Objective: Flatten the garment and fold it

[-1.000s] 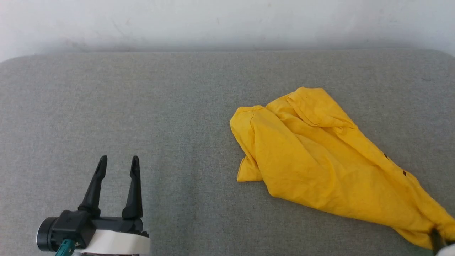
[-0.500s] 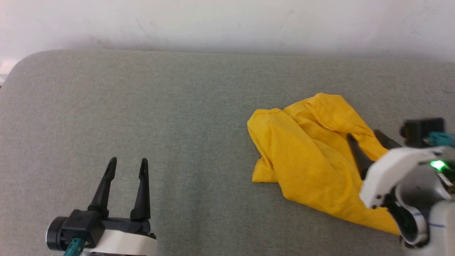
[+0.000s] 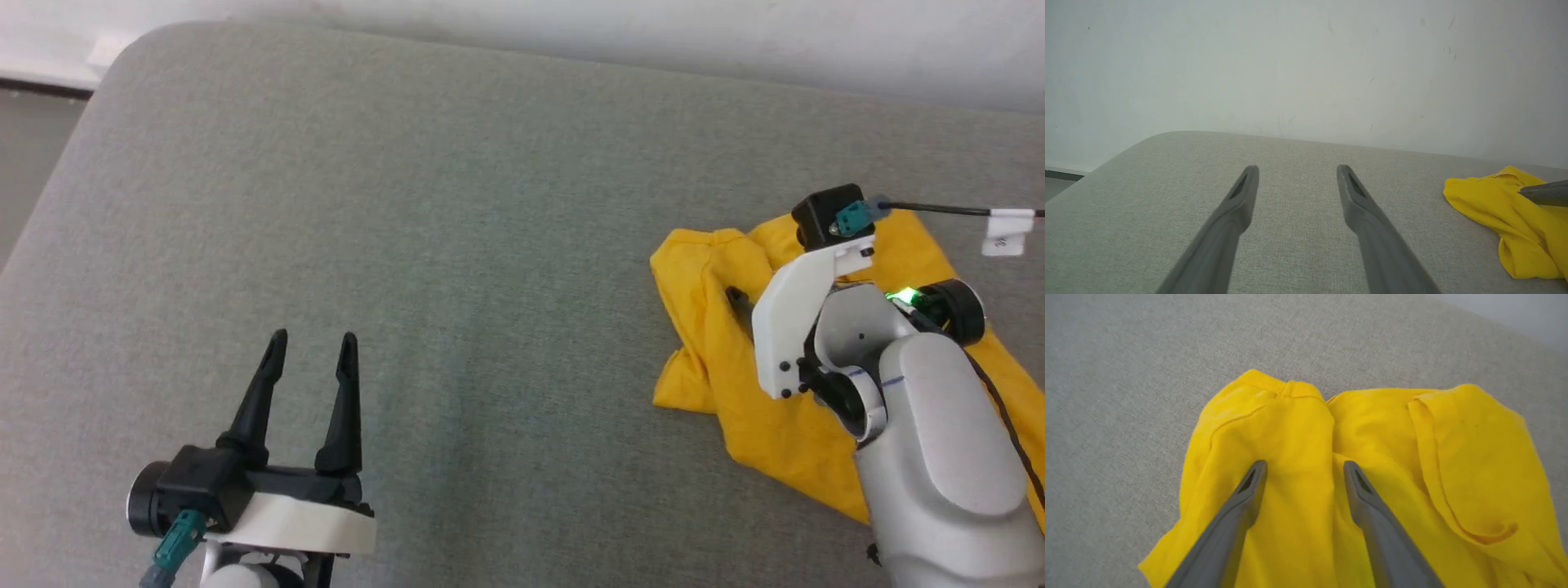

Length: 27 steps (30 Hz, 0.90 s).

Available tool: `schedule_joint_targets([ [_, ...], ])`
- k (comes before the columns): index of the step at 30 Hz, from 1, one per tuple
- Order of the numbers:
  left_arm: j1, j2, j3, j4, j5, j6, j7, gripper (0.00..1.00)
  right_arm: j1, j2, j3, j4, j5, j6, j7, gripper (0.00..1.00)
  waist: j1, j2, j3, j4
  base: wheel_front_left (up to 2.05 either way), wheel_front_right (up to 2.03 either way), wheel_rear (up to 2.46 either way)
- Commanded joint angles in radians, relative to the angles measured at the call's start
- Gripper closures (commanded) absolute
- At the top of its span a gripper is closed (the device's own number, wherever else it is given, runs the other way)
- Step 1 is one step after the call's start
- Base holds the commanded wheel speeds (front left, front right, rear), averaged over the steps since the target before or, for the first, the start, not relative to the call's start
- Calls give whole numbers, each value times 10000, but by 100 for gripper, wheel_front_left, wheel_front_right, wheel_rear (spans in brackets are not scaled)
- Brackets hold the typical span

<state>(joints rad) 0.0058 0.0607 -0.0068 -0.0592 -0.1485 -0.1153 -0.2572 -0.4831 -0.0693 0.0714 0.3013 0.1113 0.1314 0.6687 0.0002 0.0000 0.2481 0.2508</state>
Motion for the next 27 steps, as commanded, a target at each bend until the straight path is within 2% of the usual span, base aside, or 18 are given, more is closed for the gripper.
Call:
schedule_joint_targets([
  [1, -166, -50, -28, 50, -79, -88, -45, 0, -153, -9, 35, 150, -55, -7, 64, 0, -2, 0, 413, 484, 0, 0, 0],
  [2, -214, -55, -39, 82, -100, -92, -45, 0, -252, -2, 35, 381, -53, -7, 164, 42, -2, 0, 441, 543, 0, 0, 0],
  [4, -269, -65, -32, 130, -137, -97, -45, 0, -431, -1, 98, 688, -105, -7, 243, 91, -2, 0, 464, 616, 0, 0, 0],
  [5, -279, -69, -24, 151, -146, -100, -45, 0, -518, -25, 178, 759, -144, -7, 193, 100, -2, 0, 463, 634, 0, 0, 0],
  [11, -168, -87, 110, 278, -108, -80, -45, 0, -992, -171, 469, 577, 152, -7, -360, 100, -2, 0, 39, 506, 0, 0, 0],
  [17, 38, -96, 155, 242, -9, -18, -45, 0, -1849, -419, 1160, -442, 475, -7, -908, 100, -2, 0, -641, 231, 0, 0, 0],
  [22, 194, -100, 164, 195, 52, 29, -45, 0, -1968, -139, 2595, -1378, 918, -7, -1229, 100, -2, 0, -894, 111, 0, 0, 0],
  [27, 324, -102, 174, 137, 33, 26, -45, 0, -630, 105, 4544, -1693, 2227, -7, -935, 100, -2, 0, -904, 158, 0, 0, 0],
])
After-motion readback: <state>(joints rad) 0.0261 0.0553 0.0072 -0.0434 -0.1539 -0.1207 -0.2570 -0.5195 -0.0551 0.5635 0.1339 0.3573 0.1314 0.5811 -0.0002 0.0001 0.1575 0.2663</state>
